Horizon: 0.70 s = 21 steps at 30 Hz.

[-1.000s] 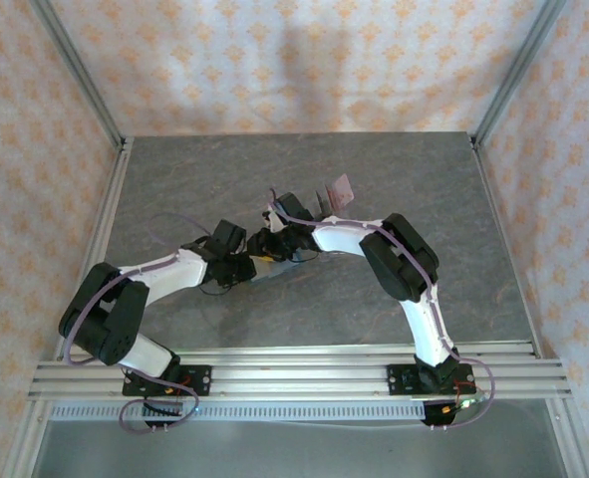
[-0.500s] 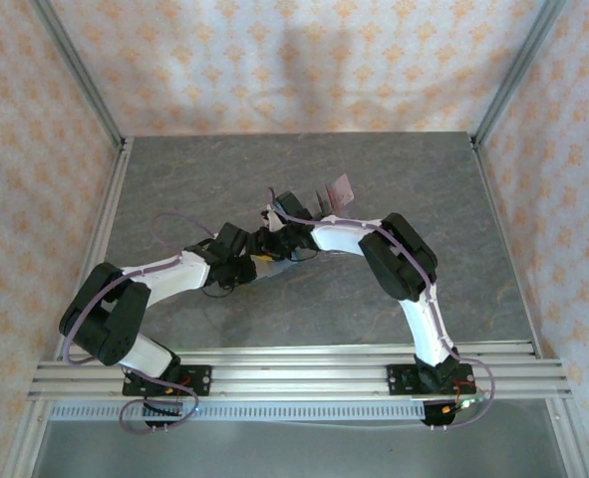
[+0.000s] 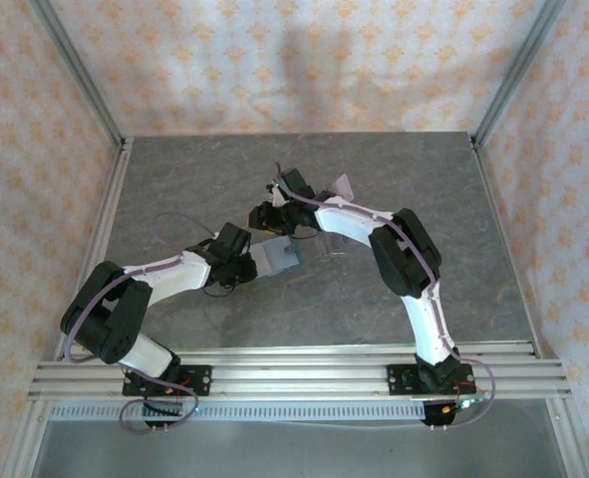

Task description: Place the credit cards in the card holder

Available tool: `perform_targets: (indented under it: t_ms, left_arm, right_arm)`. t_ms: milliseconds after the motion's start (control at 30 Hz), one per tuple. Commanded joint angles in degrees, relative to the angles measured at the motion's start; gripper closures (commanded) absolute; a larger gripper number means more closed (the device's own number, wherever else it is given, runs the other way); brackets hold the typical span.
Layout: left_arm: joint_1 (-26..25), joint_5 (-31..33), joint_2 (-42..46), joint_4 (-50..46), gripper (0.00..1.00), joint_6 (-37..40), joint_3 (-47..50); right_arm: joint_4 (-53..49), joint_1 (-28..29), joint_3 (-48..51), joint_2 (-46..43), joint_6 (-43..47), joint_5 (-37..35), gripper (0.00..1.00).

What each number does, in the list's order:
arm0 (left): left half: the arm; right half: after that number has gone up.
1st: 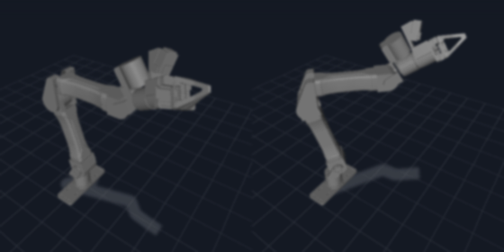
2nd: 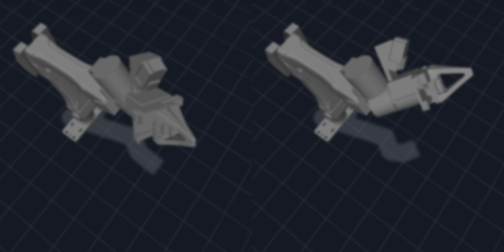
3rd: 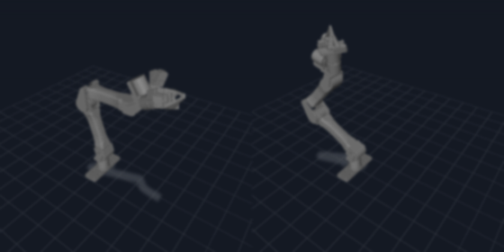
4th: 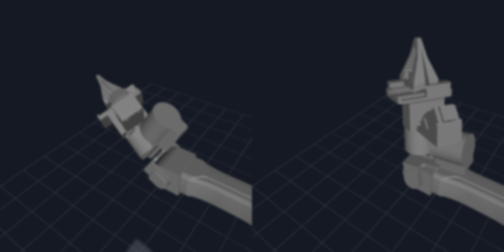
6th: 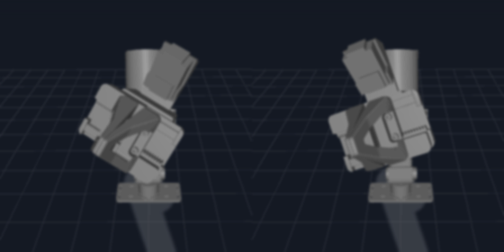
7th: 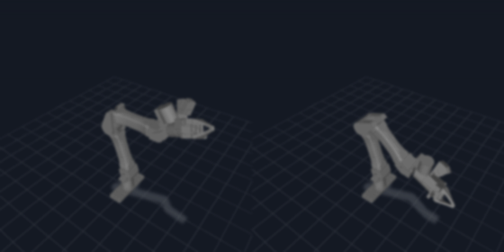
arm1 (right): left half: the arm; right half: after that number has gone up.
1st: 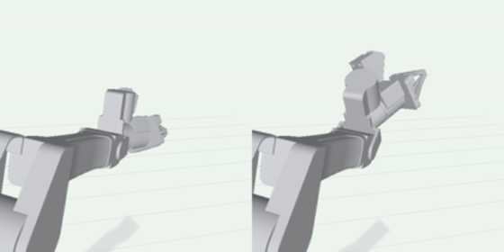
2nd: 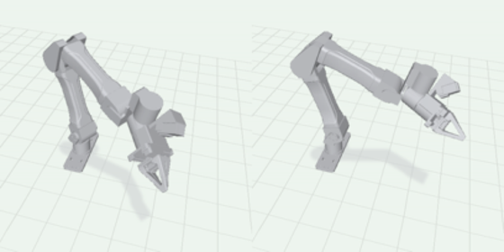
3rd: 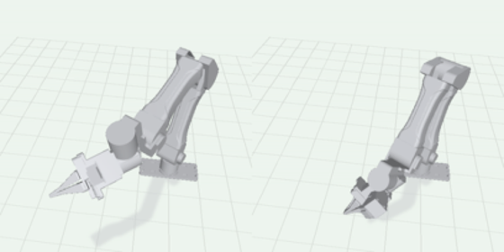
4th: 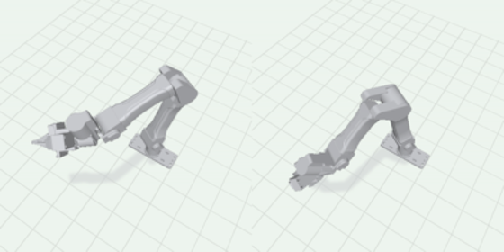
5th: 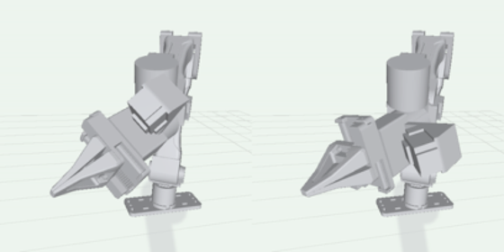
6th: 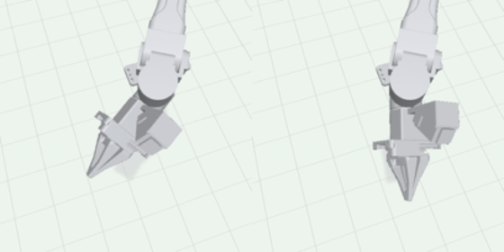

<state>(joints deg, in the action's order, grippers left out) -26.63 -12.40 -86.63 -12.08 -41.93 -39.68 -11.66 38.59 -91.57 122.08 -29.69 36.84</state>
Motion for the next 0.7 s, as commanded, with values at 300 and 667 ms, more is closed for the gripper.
perform_targets:
  t_ms: [300, 667]
  left_arm:
    - [-0.53, 0.02, -3.59, -1.74, 0.82, 3.25, 0.49]
    - [-0.46, -1.2, -5.05, -1.11, 0.83, 3.43, -0.48]
  right_arm:
    - [-32.39, -3.5, -0.23, -18.7, 13.45, -37.9, 0.53]
    - [-42.54, -2.28, -0.28, -15.72, 17.32, -45.93, 0.56]
